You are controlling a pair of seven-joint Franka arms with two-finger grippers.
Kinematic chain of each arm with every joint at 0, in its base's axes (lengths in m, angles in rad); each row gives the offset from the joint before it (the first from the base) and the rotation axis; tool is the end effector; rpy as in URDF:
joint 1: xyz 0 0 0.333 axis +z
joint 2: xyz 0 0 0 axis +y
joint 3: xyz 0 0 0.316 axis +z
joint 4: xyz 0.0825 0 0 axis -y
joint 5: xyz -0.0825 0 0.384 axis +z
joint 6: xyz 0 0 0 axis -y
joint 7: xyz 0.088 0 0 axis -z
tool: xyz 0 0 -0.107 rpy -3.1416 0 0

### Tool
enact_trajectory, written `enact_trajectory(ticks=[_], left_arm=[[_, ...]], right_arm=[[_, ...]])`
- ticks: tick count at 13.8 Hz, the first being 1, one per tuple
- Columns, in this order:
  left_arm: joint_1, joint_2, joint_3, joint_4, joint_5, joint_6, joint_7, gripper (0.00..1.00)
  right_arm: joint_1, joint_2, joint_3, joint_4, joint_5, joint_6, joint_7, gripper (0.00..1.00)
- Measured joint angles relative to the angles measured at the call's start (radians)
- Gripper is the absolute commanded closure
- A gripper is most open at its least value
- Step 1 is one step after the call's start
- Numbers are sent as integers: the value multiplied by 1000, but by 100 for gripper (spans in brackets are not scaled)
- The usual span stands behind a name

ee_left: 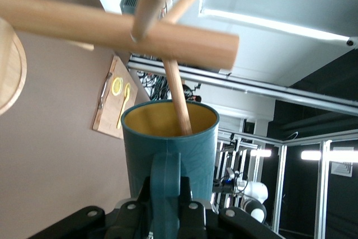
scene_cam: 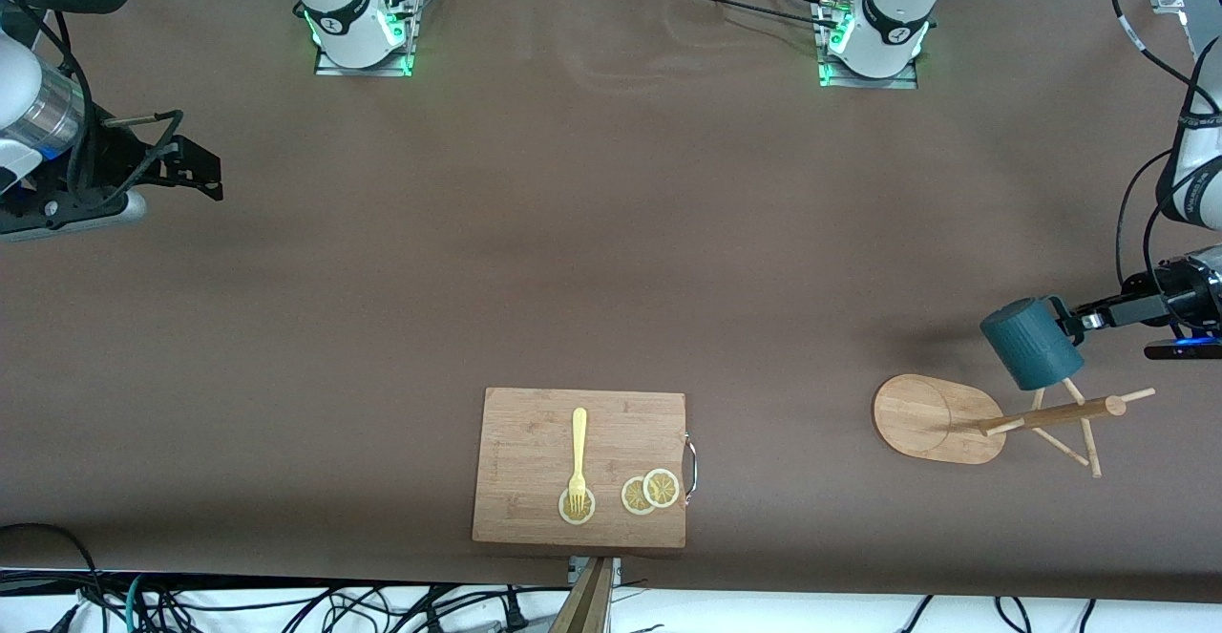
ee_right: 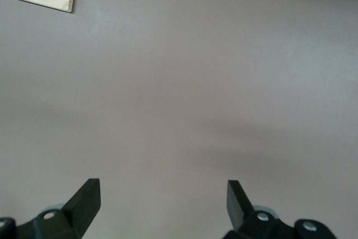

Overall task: Pass cup and hang on rack
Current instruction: 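Lower the mug onto a wooden rack peg with the left gripper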

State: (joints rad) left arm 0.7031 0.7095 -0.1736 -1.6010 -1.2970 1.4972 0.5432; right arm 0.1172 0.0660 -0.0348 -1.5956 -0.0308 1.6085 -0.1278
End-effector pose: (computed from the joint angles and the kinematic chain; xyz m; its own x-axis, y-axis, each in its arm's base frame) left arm 0.6078 0.2504 0.2623 0.9252 0.3290 -0.1894 0.1928 0.0227 0.9810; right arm 0.5735 0.0448 0.5788 0.9761 0.2095 -0.0568 0.2113 -0.9771 0.0259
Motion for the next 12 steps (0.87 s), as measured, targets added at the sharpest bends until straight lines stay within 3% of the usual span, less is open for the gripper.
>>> enact_trajectory(ticks=[4, 5, 6, 8, 9, 11, 12], left_arm=[[5, 54, 2, 61, -4, 3, -4, 100], [6, 63, 3, 69, -4, 3, -4, 98], [6, 70, 3, 79, -4, 3, -4, 87], [6, 80, 3, 95, -4, 3, -6, 85], [6, 81, 3, 100, -4, 3, -8, 76], [6, 86, 3, 105, -4, 3, -9, 0], [6, 88, 3, 107, -4, 3, -9, 0]], right_arm=[[0, 0, 0, 0, 0, 0, 0, 0], [0, 0, 0, 0, 0, 0, 0, 0], [0, 0, 0, 0, 0, 0, 0, 0], [0, 0, 0, 0, 0, 0, 0, 0], [0, 0, 0, 0, 0, 0, 0, 0], [0, 0, 0, 0, 0, 0, 0, 0], [0, 0, 0, 0, 0, 0, 0, 0]])
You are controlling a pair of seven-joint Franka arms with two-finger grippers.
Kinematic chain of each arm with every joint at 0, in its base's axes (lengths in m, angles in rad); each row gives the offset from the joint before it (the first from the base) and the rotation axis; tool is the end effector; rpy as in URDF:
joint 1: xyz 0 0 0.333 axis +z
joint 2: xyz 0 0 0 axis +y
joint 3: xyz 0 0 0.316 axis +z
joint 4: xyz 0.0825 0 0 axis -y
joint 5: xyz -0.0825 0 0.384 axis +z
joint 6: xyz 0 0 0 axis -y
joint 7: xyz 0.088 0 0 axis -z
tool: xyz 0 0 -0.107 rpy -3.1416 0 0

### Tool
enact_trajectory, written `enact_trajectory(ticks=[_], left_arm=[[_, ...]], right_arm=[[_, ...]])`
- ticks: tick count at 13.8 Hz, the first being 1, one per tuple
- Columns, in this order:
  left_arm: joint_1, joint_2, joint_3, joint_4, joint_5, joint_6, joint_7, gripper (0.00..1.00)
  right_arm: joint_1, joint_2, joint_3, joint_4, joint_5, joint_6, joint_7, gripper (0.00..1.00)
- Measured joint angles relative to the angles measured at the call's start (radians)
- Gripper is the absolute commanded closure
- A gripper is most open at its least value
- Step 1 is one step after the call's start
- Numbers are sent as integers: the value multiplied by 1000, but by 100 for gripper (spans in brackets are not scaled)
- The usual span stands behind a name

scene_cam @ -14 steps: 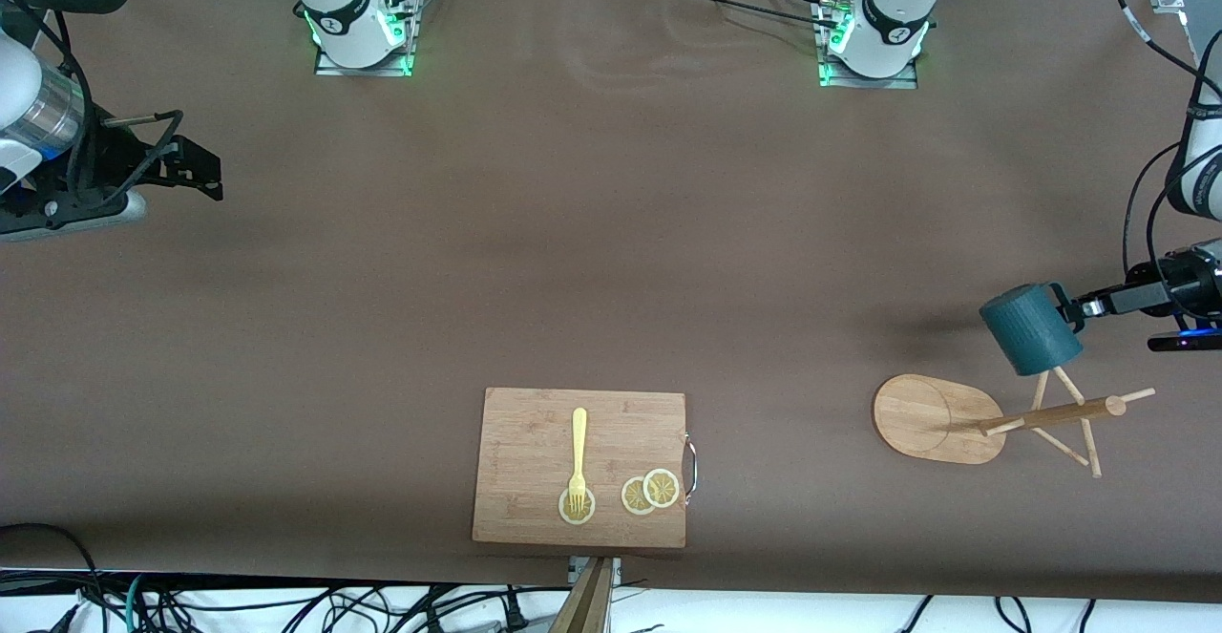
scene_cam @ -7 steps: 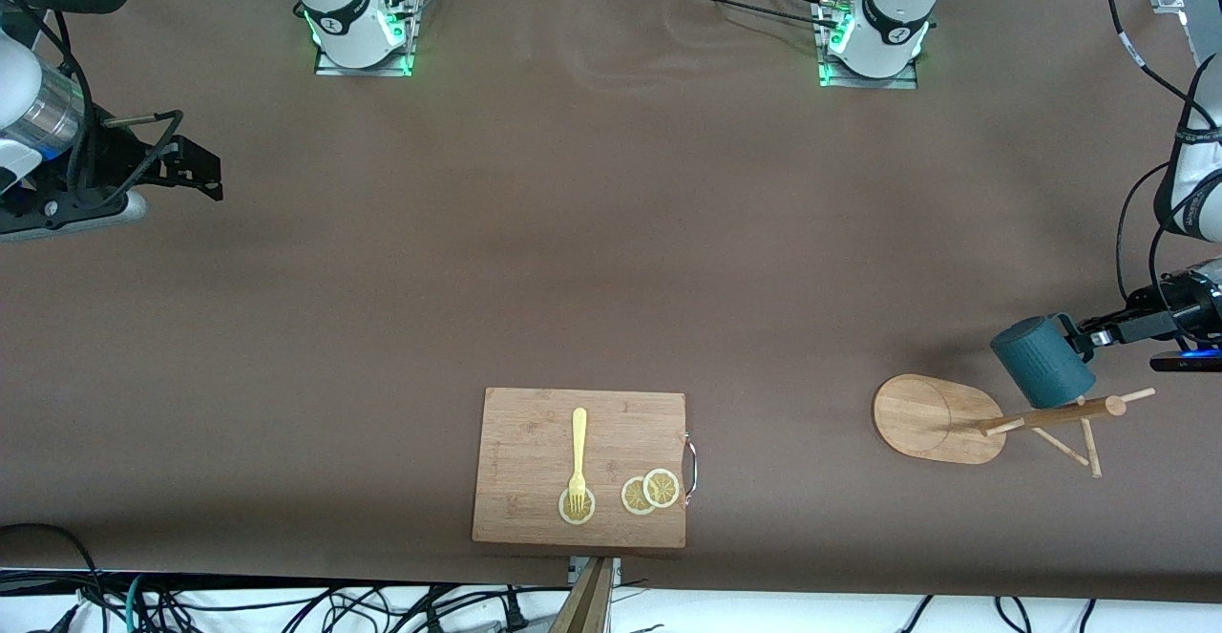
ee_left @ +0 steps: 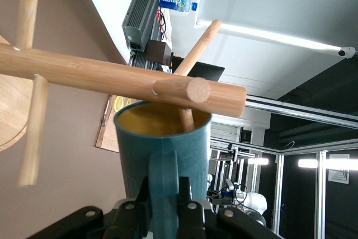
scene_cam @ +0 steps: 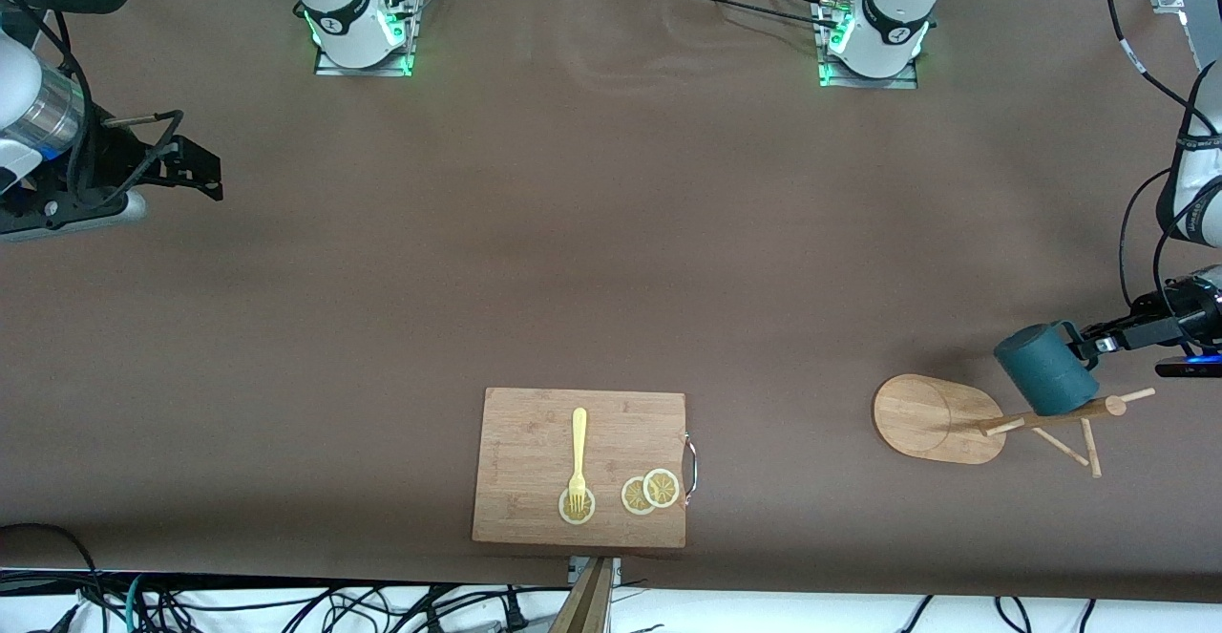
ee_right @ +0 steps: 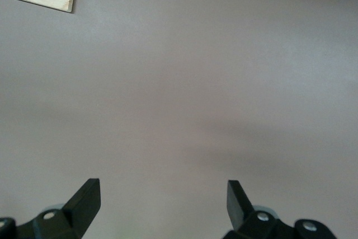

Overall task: Pass cup and hang on rack
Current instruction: 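Lower the mug onto a wooden rack peg with the left gripper, then open the left gripper and pull it back from the mug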

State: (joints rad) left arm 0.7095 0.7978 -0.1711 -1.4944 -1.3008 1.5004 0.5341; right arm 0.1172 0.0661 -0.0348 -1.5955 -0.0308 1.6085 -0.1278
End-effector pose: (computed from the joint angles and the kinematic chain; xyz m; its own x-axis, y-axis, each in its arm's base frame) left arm 0.6220 0.2712 0.2462 0.9186 0.3526 -0.1785 0.1799 0.0291 0.9832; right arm 0.5735 0.0448 0.5788 0.9761 0.2095 -0.0568 0.2113 -0.9771 0.0259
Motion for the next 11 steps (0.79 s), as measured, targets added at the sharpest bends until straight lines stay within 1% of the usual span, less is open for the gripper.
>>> enact_trajectory(ticks=[2, 6, 8, 11], left_arm=[[0, 5, 0, 5, 0, 0, 0, 0], [1, 8, 5, 49, 6, 0, -1, 0], [2, 8, 12, 94, 64, 0, -1, 0], [7, 2, 15, 181, 213, -5, -2, 0]], right_arm=[[0, 0, 0, 0, 0, 0, 0, 0], [0, 0, 0, 0, 0, 0, 0, 0], [0, 0, 0, 0, 0, 0, 0, 0], [0, 0, 0, 0, 0, 0, 0, 0]])
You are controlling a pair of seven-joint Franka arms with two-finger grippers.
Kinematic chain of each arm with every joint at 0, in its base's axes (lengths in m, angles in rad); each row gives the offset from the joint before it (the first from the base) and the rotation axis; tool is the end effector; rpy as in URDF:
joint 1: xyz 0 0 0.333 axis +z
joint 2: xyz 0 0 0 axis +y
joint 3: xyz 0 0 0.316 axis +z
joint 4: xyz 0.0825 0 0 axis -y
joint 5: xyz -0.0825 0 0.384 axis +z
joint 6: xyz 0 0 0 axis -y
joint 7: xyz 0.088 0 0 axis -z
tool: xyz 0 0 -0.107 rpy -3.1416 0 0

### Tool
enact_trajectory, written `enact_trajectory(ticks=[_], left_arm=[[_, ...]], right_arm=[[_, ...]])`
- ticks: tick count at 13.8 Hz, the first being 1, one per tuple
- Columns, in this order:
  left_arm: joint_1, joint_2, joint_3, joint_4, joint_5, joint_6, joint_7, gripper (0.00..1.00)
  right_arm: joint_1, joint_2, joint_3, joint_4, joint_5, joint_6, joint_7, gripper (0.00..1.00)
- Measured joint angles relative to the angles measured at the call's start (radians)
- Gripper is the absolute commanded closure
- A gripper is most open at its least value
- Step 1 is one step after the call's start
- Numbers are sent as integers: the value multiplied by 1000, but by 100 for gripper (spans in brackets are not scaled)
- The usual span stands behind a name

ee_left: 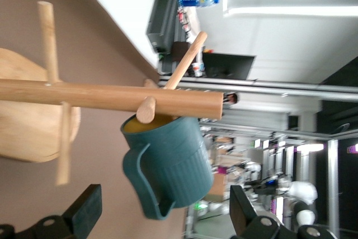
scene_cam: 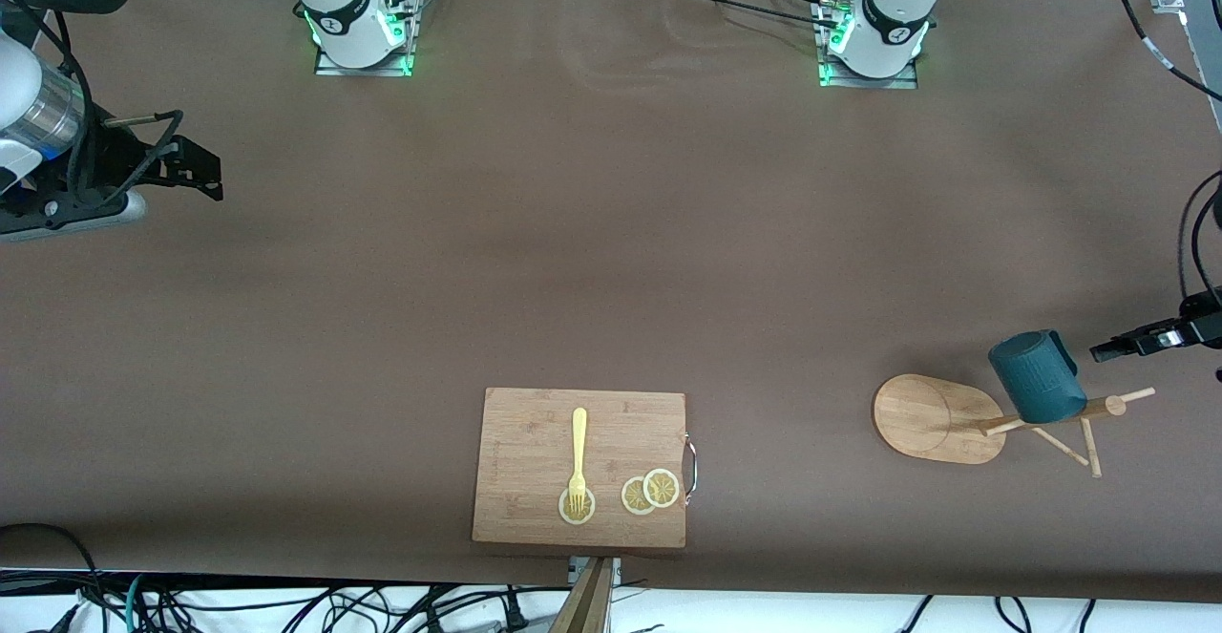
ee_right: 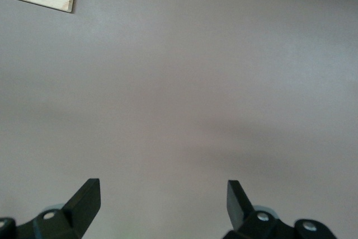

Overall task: Pass cup and hang on rack
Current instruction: 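Open the left gripper and pull it back from the mug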

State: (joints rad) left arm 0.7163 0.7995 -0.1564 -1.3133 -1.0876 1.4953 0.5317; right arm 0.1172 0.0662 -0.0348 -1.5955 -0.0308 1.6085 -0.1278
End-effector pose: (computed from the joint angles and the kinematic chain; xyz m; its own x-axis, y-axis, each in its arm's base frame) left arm 0.6325 0.3111 0.2963 0.9538 0.2968 -0.0456 0.1190 -0.2344 0.9648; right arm 0.5736 0.0448 0.5787 0.9761 0.2095 -0.0569 0.2113 -0.9771 0.0259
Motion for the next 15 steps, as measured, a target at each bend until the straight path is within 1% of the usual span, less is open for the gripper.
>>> enact_trajectory(ticks=[2, 6, 9, 10, 12, 15], left_arm=[[10, -18, 0, 24, 129, -5, 7, 0], [12, -63, -15, 86, 428, -9, 85, 0], [-25, -134, -38, 111, 646, -10, 93, 0], [-51, -167, -45, 114, 722, -11, 94, 0], [-135, -241, -50, 115, 852, -12, 90, 0], [-277, -338, -51, 114, 971, -38, -7, 0]], right_arm=[[0, 0, 0, 0, 0, 0, 0, 0], [0, 0, 0, 0, 0, 0, 0, 0], [0, 0, 0, 0, 0, 0, 0, 0], [0, 0, 1, 0, 0, 0, 0, 0], [0, 0, 3, 0, 0, 0, 0, 0], [0, 0, 19, 5, 0, 0, 0, 0]])
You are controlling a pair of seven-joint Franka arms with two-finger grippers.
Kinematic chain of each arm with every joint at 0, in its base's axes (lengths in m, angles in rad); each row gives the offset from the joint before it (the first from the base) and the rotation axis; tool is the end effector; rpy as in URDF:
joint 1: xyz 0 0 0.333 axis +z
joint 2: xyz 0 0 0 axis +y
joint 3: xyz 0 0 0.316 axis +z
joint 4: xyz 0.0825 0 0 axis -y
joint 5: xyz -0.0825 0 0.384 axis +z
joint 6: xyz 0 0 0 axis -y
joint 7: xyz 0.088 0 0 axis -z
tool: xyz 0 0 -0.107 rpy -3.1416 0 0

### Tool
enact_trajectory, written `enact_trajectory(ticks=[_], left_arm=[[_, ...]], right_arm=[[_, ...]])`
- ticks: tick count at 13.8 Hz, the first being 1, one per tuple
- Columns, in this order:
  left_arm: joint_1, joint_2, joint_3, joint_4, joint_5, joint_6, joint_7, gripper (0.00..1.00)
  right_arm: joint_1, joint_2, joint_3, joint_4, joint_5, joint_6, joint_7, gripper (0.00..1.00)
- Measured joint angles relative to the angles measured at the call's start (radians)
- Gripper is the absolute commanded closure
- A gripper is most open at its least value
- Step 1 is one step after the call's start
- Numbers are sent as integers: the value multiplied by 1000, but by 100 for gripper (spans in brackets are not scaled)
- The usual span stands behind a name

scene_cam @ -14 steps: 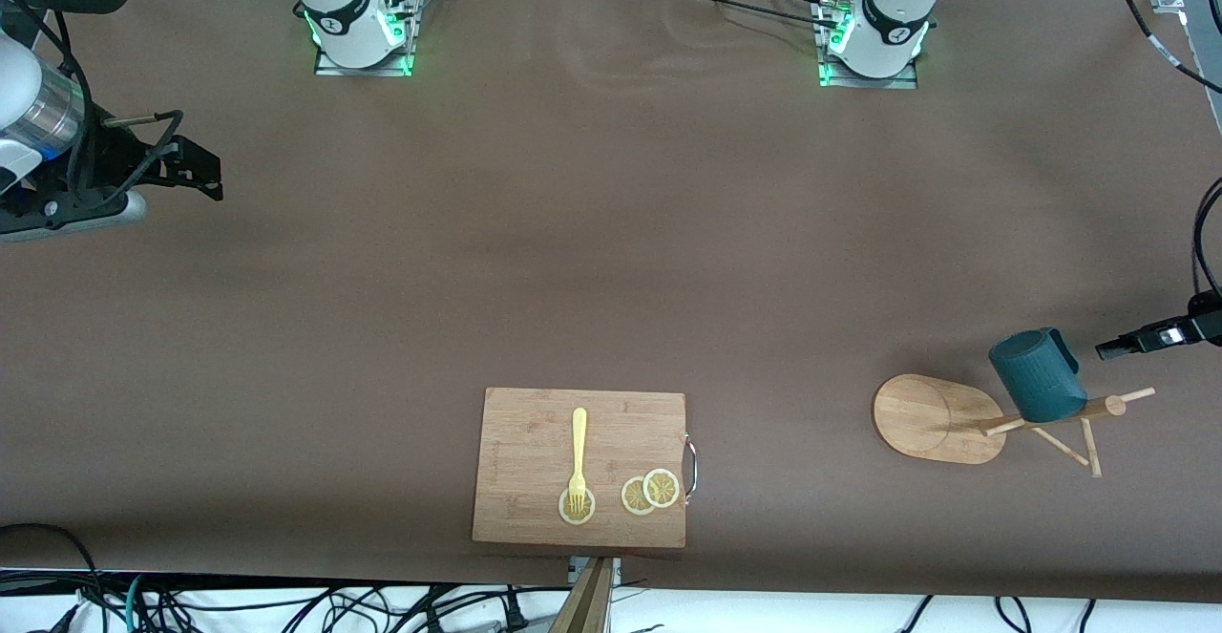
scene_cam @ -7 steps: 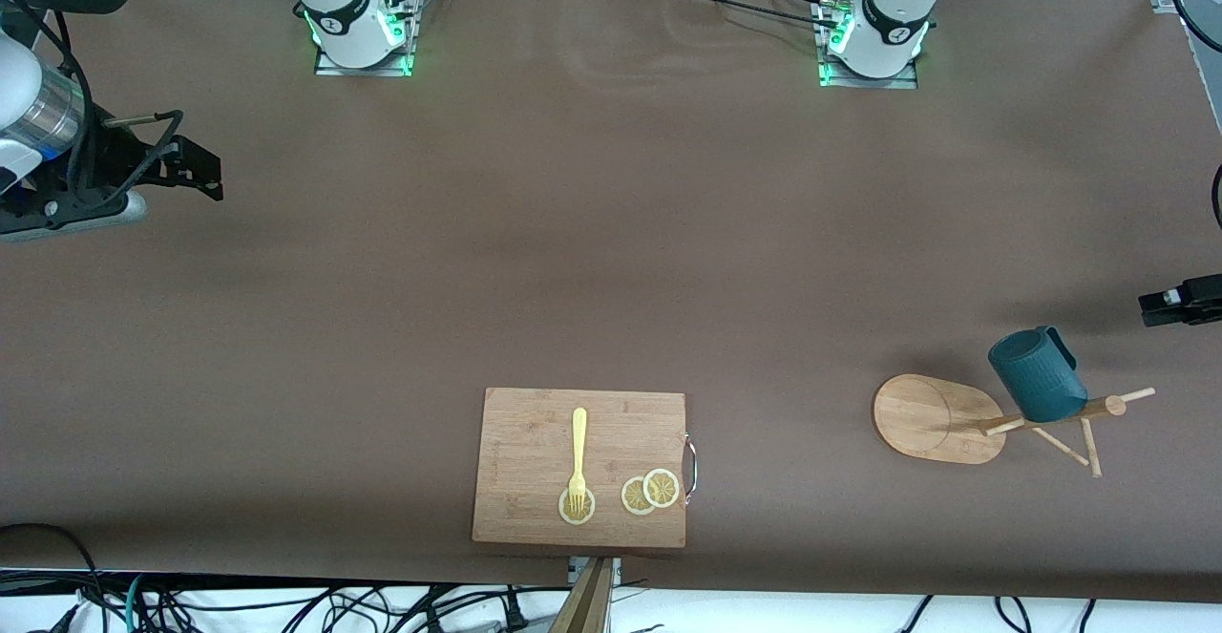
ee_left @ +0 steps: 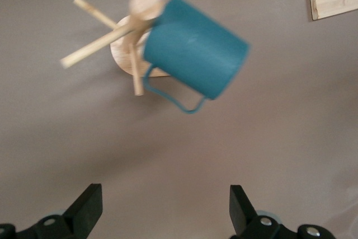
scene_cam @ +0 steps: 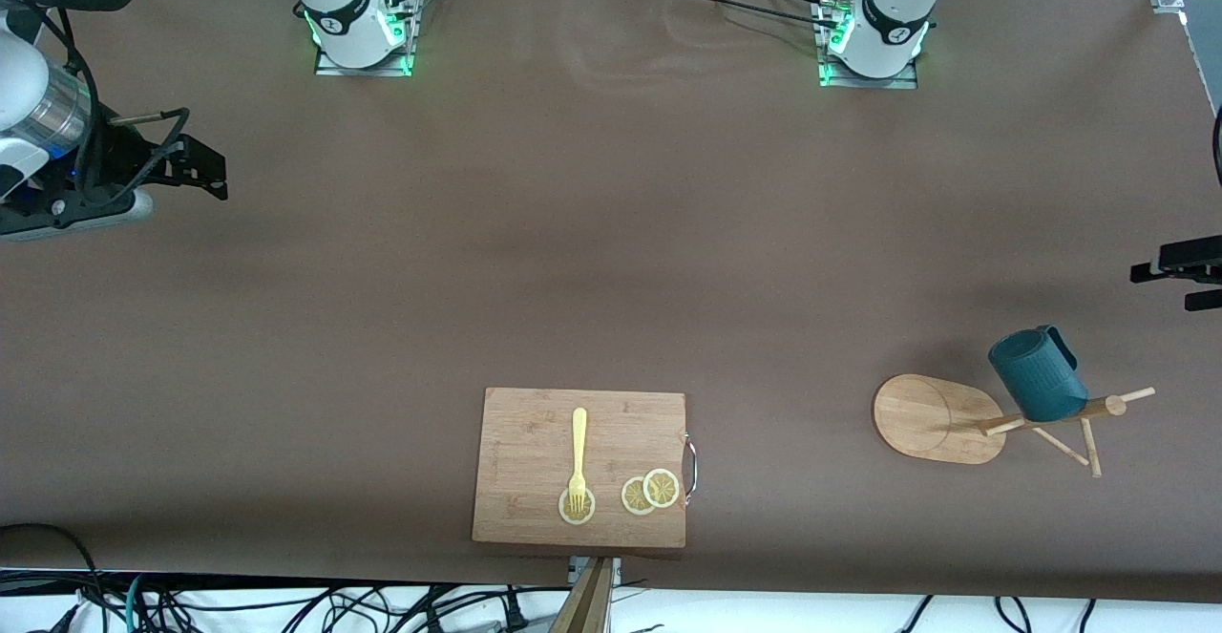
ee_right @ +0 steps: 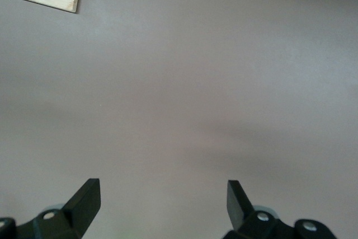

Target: Pass cup and hang on rack

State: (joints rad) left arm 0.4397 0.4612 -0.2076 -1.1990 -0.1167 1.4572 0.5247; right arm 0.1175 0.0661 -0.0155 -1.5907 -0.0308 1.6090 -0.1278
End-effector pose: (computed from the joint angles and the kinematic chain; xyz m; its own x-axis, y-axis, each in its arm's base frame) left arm 0.6455 0.1700 0.5116 0.9562 -0.2863 -0.0613 -0.2597 -0.9259 0.2743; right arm 0.5730 0.0557 0.5810 0.9721 0.2287 -0.0514 0.2302 -0.9728 0.0254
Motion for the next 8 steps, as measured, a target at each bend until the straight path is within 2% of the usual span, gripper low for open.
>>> enact_trajectory(ticks=[5, 8], left_arm=[[-222, -99, 0, -3, 144, -105, -240, 0], [-316, -125, 4, -12, 164, -119, -330, 0]], right_arm=[[0, 0, 6, 6, 0, 6, 0, 0], [0, 0, 6, 6, 0, 8, 0, 0]])
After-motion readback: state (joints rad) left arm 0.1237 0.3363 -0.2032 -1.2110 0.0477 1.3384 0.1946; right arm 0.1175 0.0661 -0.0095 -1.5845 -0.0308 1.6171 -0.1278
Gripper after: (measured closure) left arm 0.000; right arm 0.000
